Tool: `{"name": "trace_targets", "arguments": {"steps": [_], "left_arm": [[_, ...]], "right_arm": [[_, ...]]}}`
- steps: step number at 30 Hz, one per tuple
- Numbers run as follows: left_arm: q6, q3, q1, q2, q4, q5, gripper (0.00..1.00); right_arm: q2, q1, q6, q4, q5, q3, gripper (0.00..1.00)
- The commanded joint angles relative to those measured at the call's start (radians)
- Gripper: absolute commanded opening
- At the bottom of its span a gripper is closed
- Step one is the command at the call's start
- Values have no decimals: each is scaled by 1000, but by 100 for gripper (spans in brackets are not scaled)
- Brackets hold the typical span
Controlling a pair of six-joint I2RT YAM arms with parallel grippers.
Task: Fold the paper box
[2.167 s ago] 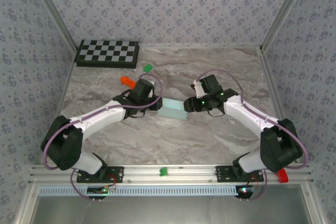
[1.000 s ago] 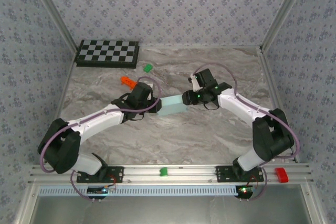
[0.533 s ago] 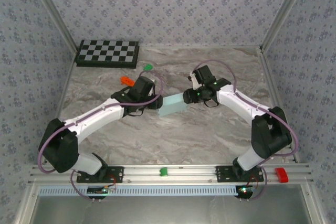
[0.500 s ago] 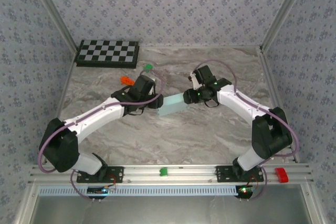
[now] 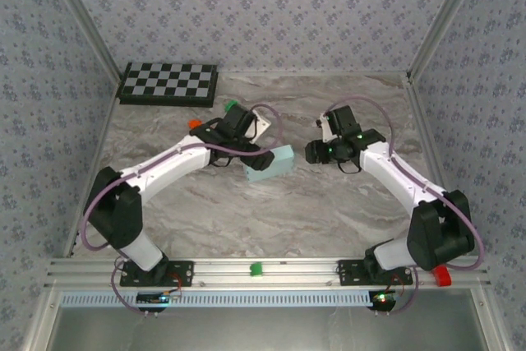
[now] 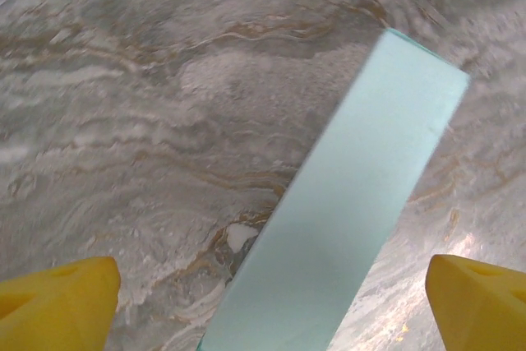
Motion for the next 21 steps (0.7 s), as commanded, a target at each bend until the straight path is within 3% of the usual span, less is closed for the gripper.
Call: {"name": "trace_targets", "arguments": {"steps": [1, 11, 16, 21], "left_arm": [[182, 76, -16, 53, -90, 72, 96], [262, 230, -45, 223, -210, -4, 89], [272, 251, -50, 256, -223, -35, 80], [283, 253, -60, 275, -225, -72, 60]], "right_arm": [[-37, -18, 2, -30, -3, -33, 53], [-51, -52, 0, -28, -7, -58, 53], [-49, -59, -2, -21, -8, -65, 53], [-48, -66, 0, -15, -10, -78, 53]]}}
